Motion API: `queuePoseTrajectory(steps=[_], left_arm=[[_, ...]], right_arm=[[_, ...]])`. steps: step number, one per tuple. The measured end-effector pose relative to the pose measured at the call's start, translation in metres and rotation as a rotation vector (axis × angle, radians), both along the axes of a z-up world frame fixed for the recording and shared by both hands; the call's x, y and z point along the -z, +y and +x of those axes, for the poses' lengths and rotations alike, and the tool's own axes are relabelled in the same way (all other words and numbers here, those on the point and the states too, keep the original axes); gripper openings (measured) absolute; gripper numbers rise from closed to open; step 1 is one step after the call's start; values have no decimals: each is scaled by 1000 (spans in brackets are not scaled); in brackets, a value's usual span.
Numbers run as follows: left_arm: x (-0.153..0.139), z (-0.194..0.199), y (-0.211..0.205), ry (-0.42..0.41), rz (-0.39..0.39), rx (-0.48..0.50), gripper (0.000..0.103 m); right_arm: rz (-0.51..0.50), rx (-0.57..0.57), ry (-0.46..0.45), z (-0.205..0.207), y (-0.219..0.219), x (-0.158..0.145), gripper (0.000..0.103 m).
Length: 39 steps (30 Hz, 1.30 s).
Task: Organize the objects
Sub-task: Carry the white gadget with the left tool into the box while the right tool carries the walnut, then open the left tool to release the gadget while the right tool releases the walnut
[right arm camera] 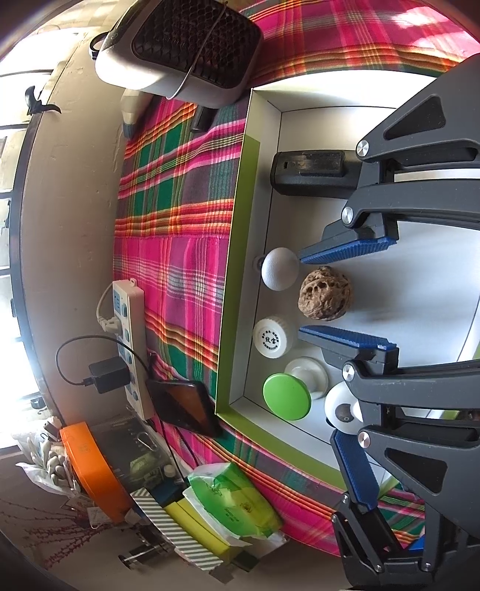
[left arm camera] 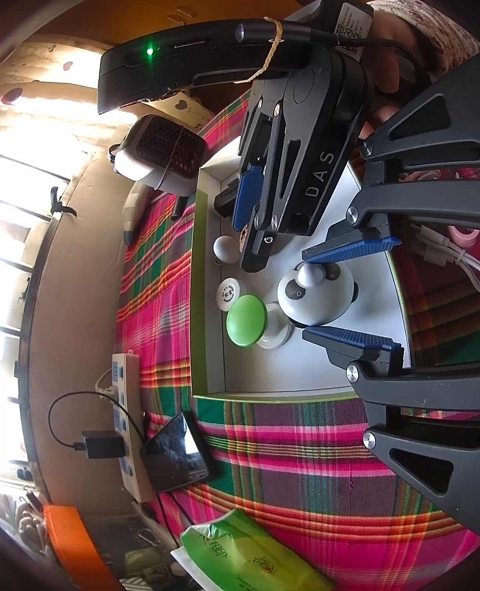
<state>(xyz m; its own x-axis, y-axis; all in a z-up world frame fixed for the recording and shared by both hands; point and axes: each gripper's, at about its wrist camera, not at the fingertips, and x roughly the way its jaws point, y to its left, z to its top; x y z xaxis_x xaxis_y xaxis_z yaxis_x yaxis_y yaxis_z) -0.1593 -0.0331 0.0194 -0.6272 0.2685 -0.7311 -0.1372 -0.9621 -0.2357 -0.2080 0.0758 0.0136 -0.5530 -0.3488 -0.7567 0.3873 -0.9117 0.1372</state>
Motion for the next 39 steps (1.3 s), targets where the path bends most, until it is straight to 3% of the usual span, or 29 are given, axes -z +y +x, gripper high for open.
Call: queuePoseTrajectory(steps=[39], left_arm=[[-12, 38, -4, 44, 15, -32, 33]], right_arm=[[-48, 52, 54, 45, 18, -20, 43]])
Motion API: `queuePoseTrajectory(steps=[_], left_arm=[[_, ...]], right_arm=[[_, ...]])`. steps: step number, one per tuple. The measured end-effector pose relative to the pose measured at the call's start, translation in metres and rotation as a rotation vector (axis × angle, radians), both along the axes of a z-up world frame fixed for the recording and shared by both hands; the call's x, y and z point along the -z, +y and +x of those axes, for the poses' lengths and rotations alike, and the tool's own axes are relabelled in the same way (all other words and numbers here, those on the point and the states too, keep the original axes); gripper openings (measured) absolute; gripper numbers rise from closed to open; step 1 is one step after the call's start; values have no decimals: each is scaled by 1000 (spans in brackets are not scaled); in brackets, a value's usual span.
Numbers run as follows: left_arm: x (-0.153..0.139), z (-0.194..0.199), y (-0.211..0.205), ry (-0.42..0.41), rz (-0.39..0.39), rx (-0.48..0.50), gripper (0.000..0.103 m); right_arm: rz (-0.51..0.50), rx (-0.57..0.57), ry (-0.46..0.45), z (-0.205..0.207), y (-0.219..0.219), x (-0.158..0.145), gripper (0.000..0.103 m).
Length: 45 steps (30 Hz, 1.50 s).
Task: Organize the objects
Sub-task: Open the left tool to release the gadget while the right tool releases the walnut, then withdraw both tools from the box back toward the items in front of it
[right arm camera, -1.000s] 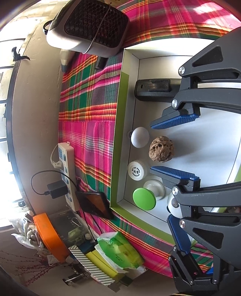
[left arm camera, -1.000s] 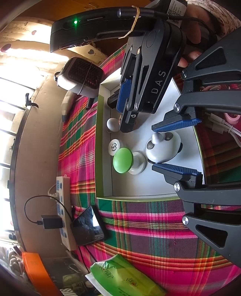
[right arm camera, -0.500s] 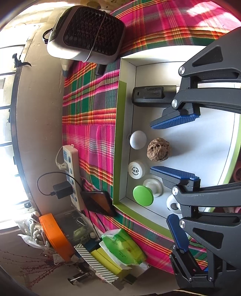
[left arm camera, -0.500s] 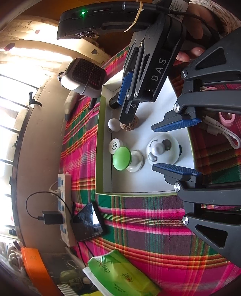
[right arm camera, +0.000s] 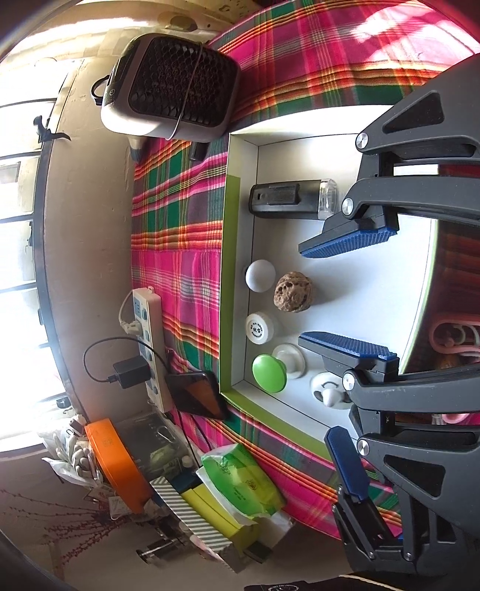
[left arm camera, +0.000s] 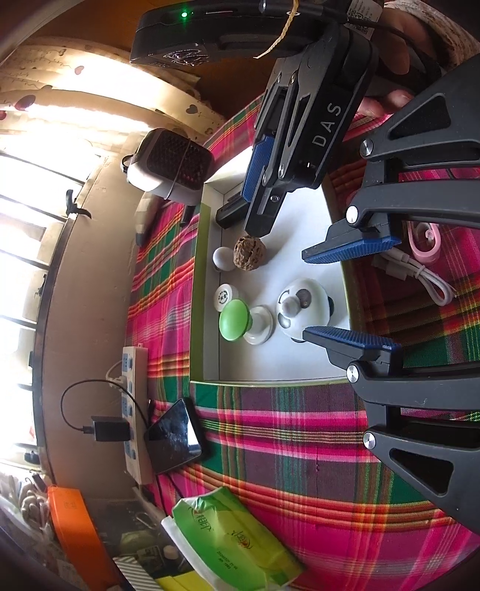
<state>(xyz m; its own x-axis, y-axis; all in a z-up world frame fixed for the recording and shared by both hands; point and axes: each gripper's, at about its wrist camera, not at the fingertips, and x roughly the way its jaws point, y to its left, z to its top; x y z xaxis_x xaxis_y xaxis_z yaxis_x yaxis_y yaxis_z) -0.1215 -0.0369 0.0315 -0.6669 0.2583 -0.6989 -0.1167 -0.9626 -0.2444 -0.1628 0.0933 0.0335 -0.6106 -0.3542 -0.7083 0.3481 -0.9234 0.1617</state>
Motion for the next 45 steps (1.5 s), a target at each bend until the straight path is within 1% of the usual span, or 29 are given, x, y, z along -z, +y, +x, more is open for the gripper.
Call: queuePoseTrajectory(steps=[11, 19, 23, 29, 36, 40, 45], left_arm=[[-7, 22, -4, 31, 15, -10, 33], [-8, 46, -13, 48, -4, -24, 33], [-7, 53, -19, 46, 7, -17, 33], [4, 56, -17, 5, 15, 15, 33], [15, 62, -6, -25, 3, 46, 33], [18, 63, -3, -38, -1, 51, 33], [25, 64, 2, -62, -27, 59, 33]], right_arm=[[-29, 19, 30, 30, 14, -8, 43], [-20, 32, 52, 53, 25, -10, 43], [-21, 34, 45, 62, 28, -7, 43], [-8, 32, 22, 72, 32, 5, 43], [-12, 32, -9, 78, 34, 18, 43], [-17, 7, -14, 81, 29, 19, 43], [-13, -25, -23, 82, 21, 22, 43]])
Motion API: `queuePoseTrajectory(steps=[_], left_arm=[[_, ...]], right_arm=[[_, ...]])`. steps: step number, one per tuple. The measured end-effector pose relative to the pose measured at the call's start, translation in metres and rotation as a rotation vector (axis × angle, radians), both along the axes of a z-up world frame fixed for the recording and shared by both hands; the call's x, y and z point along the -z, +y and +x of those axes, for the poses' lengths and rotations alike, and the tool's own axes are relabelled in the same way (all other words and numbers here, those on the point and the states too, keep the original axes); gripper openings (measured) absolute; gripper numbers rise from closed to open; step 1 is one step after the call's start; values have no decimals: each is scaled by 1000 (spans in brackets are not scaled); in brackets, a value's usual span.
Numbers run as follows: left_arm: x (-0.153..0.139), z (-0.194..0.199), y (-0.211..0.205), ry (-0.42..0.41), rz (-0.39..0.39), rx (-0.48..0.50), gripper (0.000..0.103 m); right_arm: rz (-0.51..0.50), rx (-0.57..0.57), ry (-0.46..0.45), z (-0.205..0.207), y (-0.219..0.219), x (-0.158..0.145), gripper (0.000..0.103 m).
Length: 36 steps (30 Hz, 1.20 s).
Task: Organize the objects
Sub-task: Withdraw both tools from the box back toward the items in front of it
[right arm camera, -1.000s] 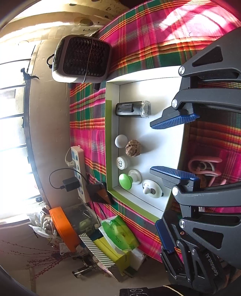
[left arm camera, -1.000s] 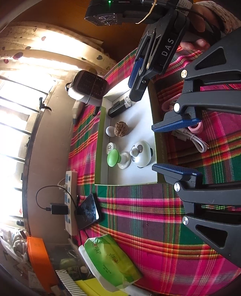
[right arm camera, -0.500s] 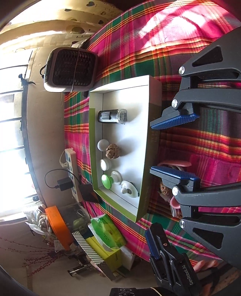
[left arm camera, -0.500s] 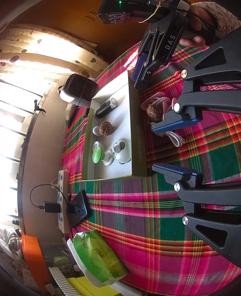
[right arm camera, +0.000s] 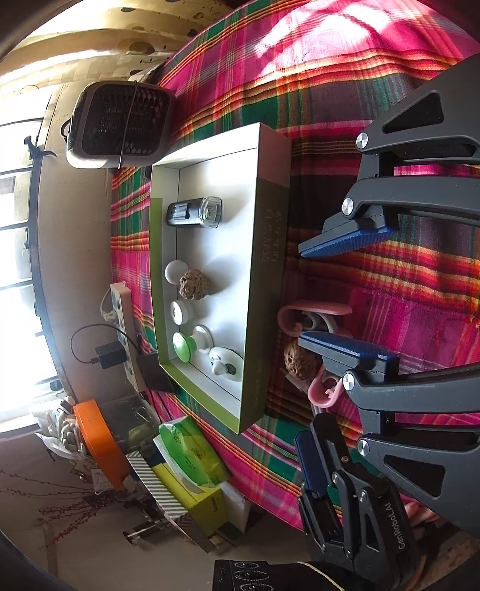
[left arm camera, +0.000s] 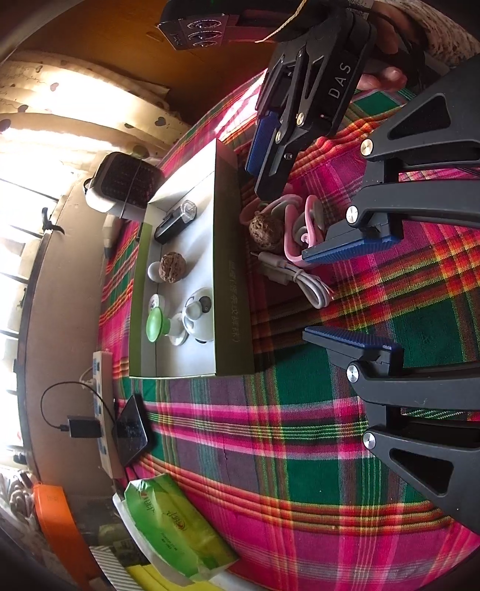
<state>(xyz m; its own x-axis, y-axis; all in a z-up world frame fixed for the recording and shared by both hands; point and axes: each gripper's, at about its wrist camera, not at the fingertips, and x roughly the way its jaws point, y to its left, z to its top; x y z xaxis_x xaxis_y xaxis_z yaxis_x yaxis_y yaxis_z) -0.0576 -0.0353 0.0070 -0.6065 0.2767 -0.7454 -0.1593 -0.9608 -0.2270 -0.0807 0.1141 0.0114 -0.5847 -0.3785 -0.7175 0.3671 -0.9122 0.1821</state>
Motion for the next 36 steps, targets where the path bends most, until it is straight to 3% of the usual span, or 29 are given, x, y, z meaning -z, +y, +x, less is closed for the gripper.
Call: queuePoseTrajectory(steps=[28, 36], left_arm=[[2, -13, 8, 11, -96, 17, 33], [2, -17, 0, 1, -64, -7, 33]], right_arm=[[77, -23, -13, -7, -11, 4, 47], [108, -33, -28, -14, -14, 10, 47]])
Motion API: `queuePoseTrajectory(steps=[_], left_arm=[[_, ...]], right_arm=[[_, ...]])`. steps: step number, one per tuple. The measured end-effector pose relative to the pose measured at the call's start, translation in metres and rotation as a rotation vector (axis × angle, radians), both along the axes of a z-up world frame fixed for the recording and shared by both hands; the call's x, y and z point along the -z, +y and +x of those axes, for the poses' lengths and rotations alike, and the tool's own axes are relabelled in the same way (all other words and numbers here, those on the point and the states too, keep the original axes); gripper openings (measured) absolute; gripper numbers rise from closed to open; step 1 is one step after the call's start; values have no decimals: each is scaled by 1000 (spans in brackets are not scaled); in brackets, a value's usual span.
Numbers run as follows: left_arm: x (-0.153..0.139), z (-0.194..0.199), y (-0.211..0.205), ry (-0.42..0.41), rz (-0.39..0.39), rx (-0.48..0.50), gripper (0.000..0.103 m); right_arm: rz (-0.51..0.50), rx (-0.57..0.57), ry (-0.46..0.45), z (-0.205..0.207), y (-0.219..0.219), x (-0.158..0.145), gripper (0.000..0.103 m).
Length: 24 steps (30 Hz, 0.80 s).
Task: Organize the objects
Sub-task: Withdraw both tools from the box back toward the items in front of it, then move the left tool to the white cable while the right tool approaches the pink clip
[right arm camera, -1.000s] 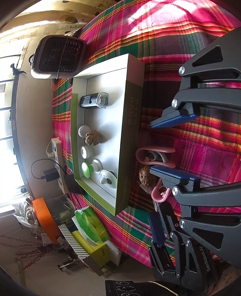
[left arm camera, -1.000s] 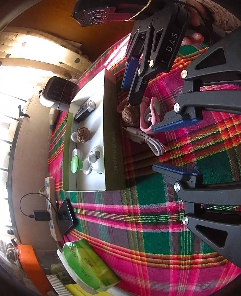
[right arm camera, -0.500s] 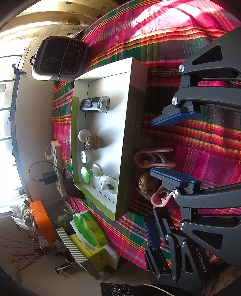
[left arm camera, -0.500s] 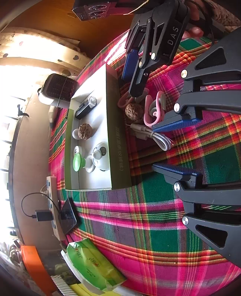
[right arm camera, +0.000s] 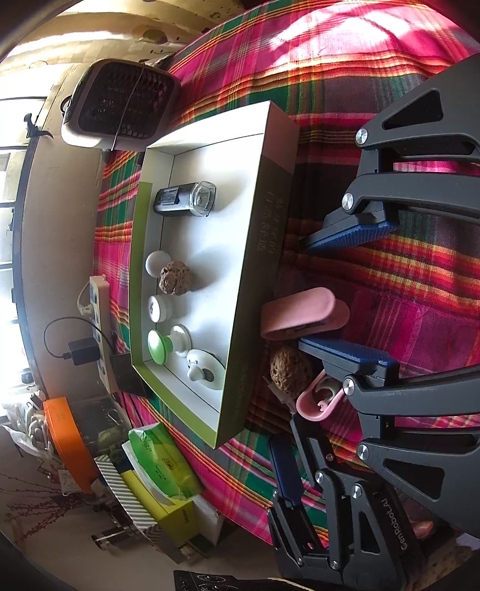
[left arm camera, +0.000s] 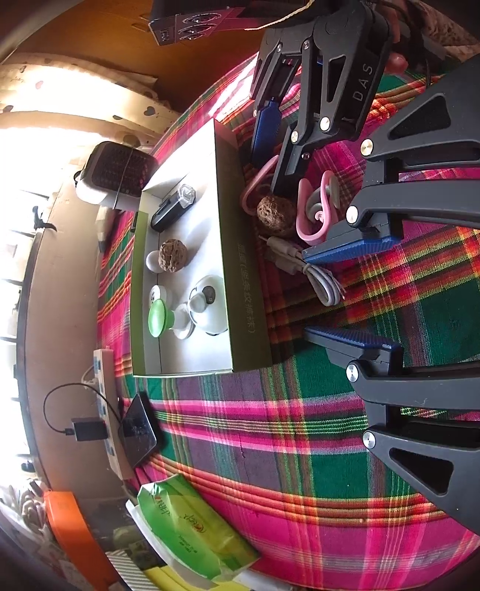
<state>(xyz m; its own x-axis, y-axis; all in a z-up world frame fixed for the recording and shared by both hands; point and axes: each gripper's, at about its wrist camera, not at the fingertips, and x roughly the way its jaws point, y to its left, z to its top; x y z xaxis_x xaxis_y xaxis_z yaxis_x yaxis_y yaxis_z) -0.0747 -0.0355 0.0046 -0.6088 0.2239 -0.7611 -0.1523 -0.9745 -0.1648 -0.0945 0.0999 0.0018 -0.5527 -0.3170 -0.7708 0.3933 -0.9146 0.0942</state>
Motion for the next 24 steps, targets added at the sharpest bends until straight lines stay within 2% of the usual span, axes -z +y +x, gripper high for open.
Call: queuePoseTrajectory(steps=[9, 19, 24], left_arm=[[0, 0, -7, 1, -2, -32, 33], [0, 3, -15, -3, -10, -54, 33], [0, 4, -16, -6, 4, -37, 33]], right_arm=[[17, -7, 14, 2, -1, 0, 47], [31, 14, 17, 4, 7, -1, 32], [43, 32, 19, 7, 14, -1, 31]])
